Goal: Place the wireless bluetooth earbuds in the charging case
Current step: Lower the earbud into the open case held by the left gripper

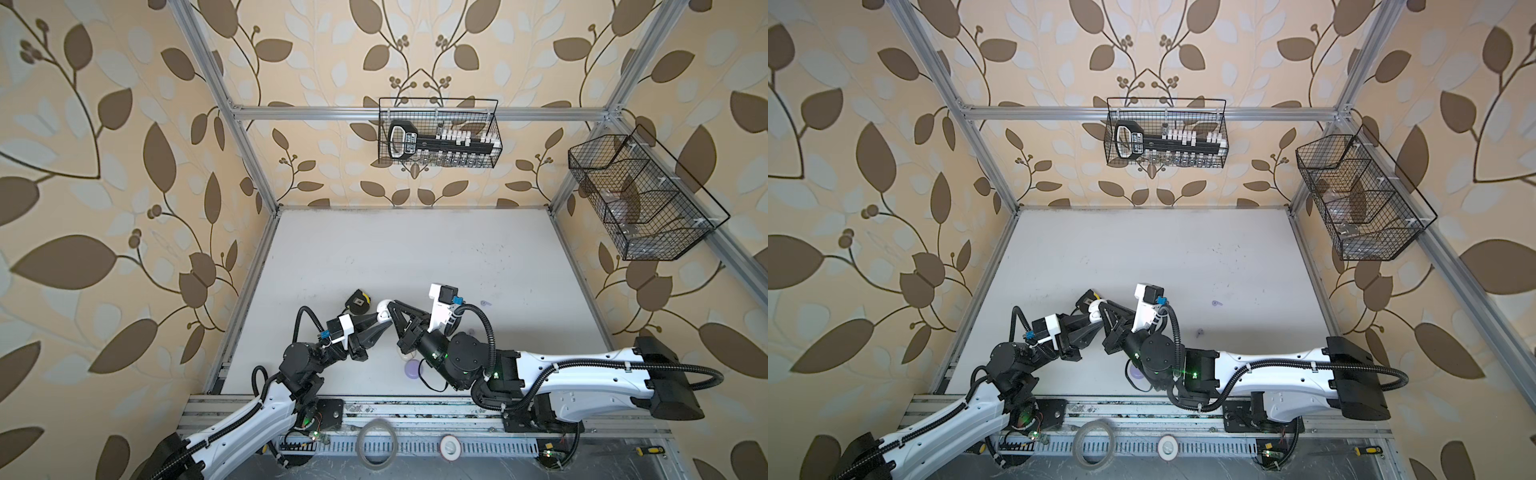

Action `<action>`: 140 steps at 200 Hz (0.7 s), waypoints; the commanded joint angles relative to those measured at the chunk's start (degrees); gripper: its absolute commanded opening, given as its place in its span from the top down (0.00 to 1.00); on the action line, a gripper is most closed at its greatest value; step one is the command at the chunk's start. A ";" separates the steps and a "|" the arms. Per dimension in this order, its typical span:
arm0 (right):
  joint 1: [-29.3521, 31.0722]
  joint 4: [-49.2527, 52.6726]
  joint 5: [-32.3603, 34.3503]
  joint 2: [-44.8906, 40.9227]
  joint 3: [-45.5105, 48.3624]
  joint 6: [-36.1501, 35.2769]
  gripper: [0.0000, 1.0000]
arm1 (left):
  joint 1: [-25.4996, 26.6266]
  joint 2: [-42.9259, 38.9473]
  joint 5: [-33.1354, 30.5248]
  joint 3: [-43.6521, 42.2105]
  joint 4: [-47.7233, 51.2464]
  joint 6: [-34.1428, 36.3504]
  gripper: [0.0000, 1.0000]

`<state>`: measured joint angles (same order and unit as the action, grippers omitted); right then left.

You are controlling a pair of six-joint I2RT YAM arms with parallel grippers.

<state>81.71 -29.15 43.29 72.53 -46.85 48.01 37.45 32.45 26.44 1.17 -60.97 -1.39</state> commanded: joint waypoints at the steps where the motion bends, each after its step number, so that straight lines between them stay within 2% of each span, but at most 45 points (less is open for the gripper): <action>1: 0.98 2.19 0.55 1.38 -1.38 1.57 0.93 | 0.17 -0.87 0.48 0.48 -3.73 1.04 1.00; 72: 2.03 4.62 1.84 1.09 -1.13 1.90 0.92 | 0.20 -1.33 -0.07 0.45 -2.75 1.34 1.00; 103: 2.14 5.53 2.87 0.35 -1.14 1.50 0.75 | 0.18 -1.33 0.02 0.48 -2.75 1.39 1.00; 124: 2.29 5.98 3.56 -0.54 -0.96 1.11 0.68 | 0.21 -1.25 0.02 0.50 -2.75 1.39 1.00; 140: 2.38 6.20 4.05 -1.48 -0.62 0.61 0.66 | 0.21 -1.25 -0.09 0.48 -2.68 1.39 1.00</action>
<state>83.53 -25.78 45.98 72.60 -46.89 49.25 37.45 31.88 26.57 0.97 -58.61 -1.04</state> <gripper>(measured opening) 0.327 0.212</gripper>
